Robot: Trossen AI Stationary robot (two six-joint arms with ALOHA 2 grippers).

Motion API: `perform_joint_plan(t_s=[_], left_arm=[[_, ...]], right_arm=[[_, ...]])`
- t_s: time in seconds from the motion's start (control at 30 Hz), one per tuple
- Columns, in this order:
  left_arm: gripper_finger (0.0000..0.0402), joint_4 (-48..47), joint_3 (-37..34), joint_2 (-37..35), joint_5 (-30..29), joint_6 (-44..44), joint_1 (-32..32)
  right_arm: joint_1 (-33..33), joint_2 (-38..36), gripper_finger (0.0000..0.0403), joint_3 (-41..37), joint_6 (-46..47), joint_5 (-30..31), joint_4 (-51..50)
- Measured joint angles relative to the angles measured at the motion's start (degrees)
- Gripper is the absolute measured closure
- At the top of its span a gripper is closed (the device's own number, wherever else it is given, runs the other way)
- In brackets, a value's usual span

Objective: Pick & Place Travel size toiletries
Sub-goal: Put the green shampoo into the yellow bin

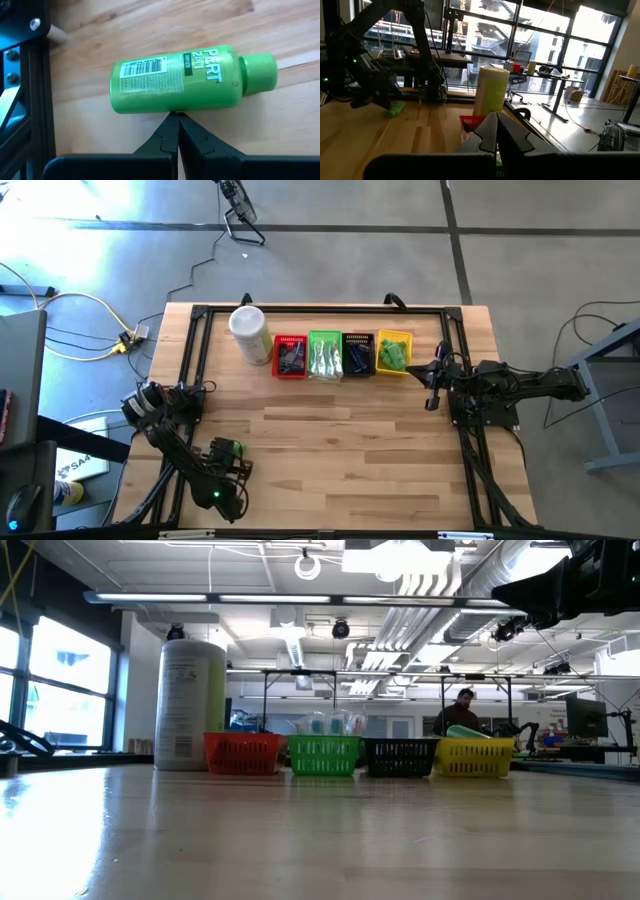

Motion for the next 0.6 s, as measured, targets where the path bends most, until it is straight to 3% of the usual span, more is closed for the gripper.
perform_joint_plan(t_s=[0.23,0.43,0.6], left_arm=[[0.0401,-1.1,0.0,-0.1,-7.8,0.2,0.0],[0.0401,-0.8,0.0,-0.1,-9.8,0.9,0.0],[0.0401,-1.0,0.1,-0.1,-15.1,2.7,0.0]], right_arm=[[0.0,0.0,0.0400,0.0,0.0,0.0,0.5],[0.0,0.0,0.0401,0.0,0.0,0.0,0.5],[0.0,0.0,0.0401,0.0,0.0,0.0,0.5]])
